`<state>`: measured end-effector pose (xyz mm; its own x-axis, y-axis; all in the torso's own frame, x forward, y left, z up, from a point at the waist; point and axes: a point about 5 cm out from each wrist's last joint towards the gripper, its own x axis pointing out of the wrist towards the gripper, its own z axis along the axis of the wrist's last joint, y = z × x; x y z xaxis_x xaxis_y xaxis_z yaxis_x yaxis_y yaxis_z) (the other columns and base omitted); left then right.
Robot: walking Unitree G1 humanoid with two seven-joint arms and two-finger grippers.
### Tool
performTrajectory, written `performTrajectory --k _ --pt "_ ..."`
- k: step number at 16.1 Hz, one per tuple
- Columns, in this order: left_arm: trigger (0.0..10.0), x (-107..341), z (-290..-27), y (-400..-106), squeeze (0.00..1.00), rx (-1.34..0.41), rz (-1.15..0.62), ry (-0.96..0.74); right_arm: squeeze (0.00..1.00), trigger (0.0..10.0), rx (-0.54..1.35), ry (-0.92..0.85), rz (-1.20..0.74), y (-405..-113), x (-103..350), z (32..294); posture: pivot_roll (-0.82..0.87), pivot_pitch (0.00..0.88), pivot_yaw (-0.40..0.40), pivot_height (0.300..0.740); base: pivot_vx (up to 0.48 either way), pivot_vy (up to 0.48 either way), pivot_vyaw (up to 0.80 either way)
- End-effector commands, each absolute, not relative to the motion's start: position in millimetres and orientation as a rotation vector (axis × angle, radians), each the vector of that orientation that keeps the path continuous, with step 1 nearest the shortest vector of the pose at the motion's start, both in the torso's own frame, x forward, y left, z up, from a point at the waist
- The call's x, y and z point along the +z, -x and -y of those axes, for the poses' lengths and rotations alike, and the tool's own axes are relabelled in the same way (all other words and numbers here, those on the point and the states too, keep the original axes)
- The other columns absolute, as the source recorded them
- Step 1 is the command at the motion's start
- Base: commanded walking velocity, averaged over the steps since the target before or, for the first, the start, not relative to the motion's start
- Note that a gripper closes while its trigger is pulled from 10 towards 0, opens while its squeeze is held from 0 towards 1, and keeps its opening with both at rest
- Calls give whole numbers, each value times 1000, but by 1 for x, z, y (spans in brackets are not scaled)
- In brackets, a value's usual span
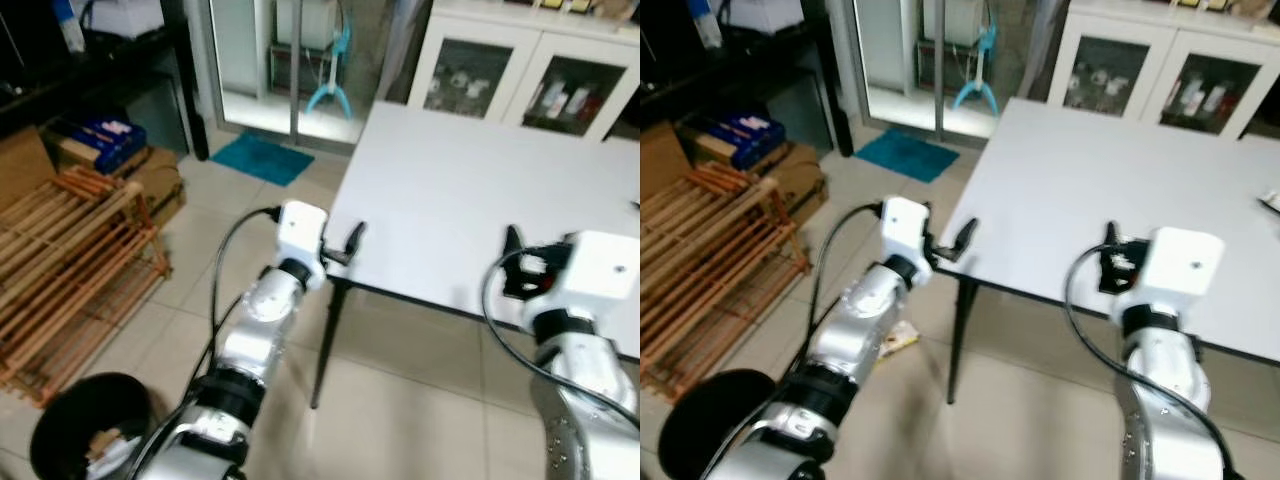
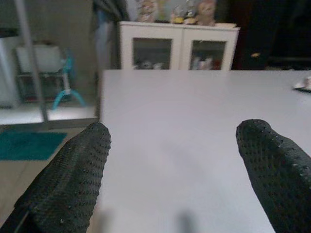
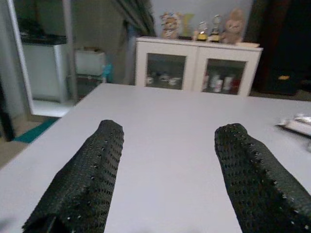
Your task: Picking trash to rubbish bin
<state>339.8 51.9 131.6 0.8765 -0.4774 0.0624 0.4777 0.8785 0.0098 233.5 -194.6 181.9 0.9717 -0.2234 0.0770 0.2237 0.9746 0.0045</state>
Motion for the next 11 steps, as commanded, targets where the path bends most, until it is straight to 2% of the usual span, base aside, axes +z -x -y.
performTrajectory --k 1,3,6,11 --pt "10000 134 -54 -343 0 -495 63 -10 0 10000 -224 8 84 -233 185 193 86 1 -56 740 0 -454 0" --pt "10000 134 -53 -343 0 -501 63 -12 0 10000 -229 17 93 -235 185 193 89 0 -54 740 0 -450 0" --pt "10000 133 -52 -343 0 -503 59 -14 0 10000 -198 -103 115 -235 184 190 91 0 -53 740 0 -453 0" --pt "10000 133 -52 -344 0 -508 59 -18 0 10000 -220 -39 135 -236 187 190 91 0 -54 740 0 -451 0"
